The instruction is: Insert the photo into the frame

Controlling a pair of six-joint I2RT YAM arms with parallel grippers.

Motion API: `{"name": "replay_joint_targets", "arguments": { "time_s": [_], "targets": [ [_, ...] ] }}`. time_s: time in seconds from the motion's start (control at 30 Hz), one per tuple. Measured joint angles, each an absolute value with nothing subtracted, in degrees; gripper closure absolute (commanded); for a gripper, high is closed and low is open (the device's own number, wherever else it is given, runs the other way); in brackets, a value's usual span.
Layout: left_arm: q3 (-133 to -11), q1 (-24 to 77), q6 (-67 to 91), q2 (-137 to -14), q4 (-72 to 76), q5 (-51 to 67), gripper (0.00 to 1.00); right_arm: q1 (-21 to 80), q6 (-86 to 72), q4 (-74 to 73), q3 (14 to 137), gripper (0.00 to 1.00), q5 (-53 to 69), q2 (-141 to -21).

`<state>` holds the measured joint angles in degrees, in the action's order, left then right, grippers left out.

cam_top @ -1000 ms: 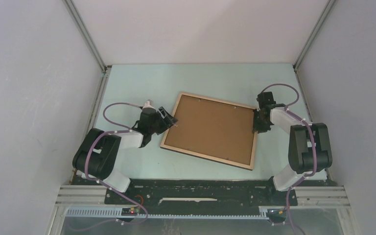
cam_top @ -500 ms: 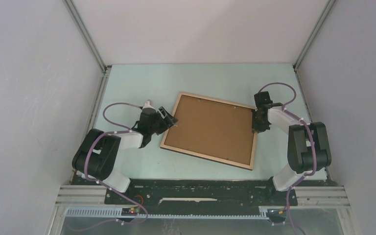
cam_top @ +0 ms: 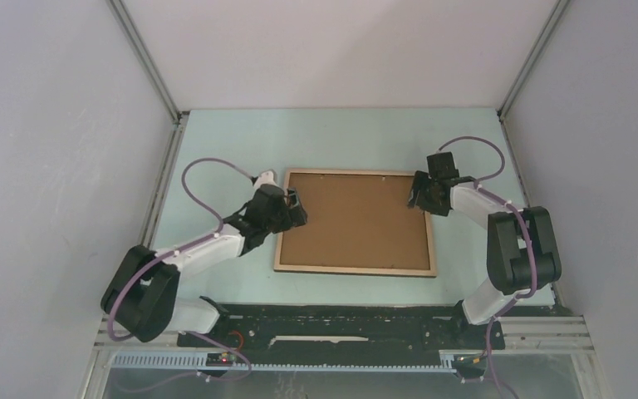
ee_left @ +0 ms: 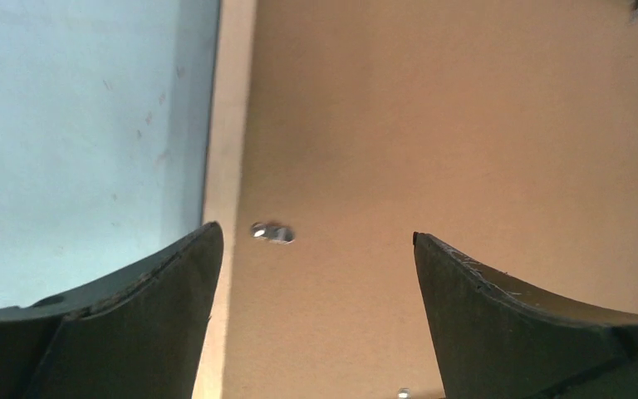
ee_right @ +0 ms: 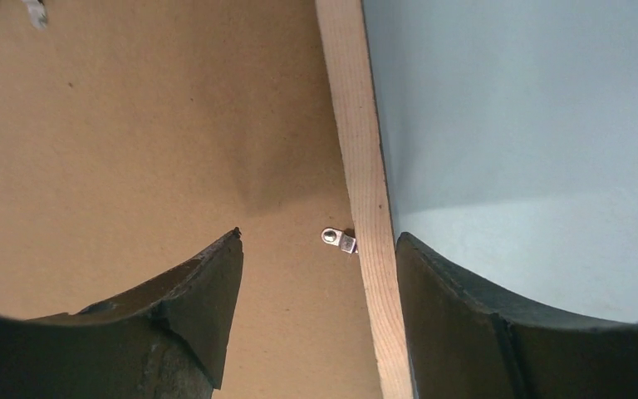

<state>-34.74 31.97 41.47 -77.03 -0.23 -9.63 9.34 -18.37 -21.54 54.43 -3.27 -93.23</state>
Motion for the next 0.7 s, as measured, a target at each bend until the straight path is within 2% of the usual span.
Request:
{"name": "replay_joint_targets", "arguments": {
  "time_s": [0.13,0.23,0.43,0.63,0.7],
  "targets": [
    [-42.7,32.4,38.9,-74.0,-7.4,-14.3,0.12,10.1,-23.7,-15.5,53.5,0.26,-2.6,-93.2],
    [-45.9,31.9,39.2,-73.0,-8.8,-14.5,0.19,10.1,-26.0,-11.9,53.3,0.26,-1.5,-93.2],
    [-50.0,30.2,48.6,-82.6,-18.1,-13.3,0.21,8.3,-25.6,-9.6,53.3,0.27,0.6,-93.3],
    [-54.3,30.1,60.8,-88.2,-29.3,-13.8,0.34,7.0,-24.8,-9.0,53.3,0.28,3.0,-94.9],
    [-56.4,30.1,64.1,-89.3,-32.9,-14.1,0.35,6.9,-24.6,-9.0,53.3,0.28,3.8,-95.3]
  ]
}}
